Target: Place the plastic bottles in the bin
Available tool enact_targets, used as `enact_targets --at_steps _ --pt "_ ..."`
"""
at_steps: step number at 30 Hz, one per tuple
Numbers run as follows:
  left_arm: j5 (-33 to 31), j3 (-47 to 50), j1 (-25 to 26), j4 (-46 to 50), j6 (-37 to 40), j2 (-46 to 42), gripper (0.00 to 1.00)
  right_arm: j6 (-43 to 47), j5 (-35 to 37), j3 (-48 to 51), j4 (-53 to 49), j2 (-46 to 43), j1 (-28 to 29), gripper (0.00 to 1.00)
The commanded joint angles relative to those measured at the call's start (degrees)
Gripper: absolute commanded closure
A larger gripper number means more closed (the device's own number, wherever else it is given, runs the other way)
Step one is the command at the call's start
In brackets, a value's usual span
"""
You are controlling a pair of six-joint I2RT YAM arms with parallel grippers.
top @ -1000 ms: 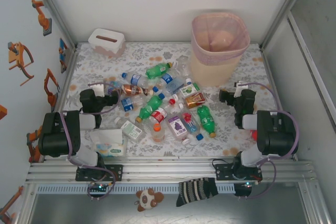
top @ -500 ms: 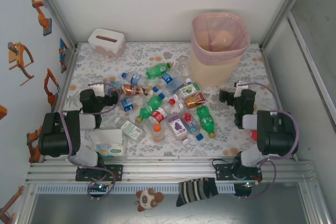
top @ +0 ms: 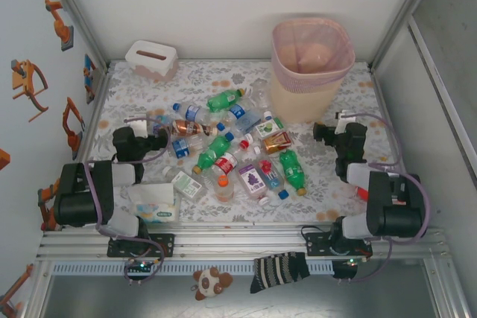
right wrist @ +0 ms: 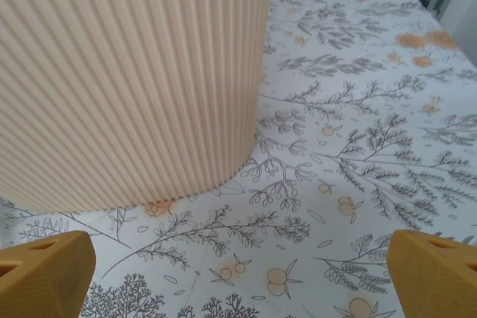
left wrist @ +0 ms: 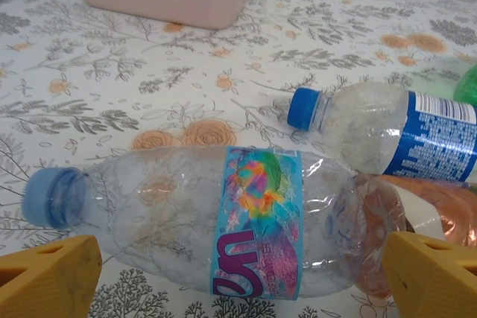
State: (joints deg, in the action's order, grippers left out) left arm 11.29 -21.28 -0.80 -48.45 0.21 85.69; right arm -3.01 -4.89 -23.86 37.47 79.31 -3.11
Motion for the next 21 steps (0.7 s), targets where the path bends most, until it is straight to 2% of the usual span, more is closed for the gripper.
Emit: enact_targets --at_steps 1,7,11,13,16,21 --pt "-2.04 0.06 0.7 2.73 0.66 -4.75 0.04 1.02 1.32 -3.05 -8.69 -4.0 0.86 0.03" --pt "-10.66 -5.18 3.03 20.15 -2.37 -14.83 0.04 -2.58 0.99 -9.78 -28.17 -8.39 3.11 0.08" --pt "-14.82 -9.03 3.0 29.46 -13.88 -19.18 0.04 -7.13 -0.11 -14.34 -39.32 -10.18 4.99 0.12" --pt "-13.53 -11.91 3.0 35.85 -19.3 -20.66 0.04 -9.91 -1.47 -17.43 -46.85 -10.18 5.63 0.13" --pt "-10.73 -17.34 2.86 46.5 -23.52 -21.34 0.04 -13.51 -4.83 -20.85 -55.79 -9.62 6.14 0.17" --pt "-0.11 -27.84 2.2 61.6 -23.0 -19.85 0.04 -15.98 -2.22 -24.64 -67.59 -10.21 11.09 0.2"
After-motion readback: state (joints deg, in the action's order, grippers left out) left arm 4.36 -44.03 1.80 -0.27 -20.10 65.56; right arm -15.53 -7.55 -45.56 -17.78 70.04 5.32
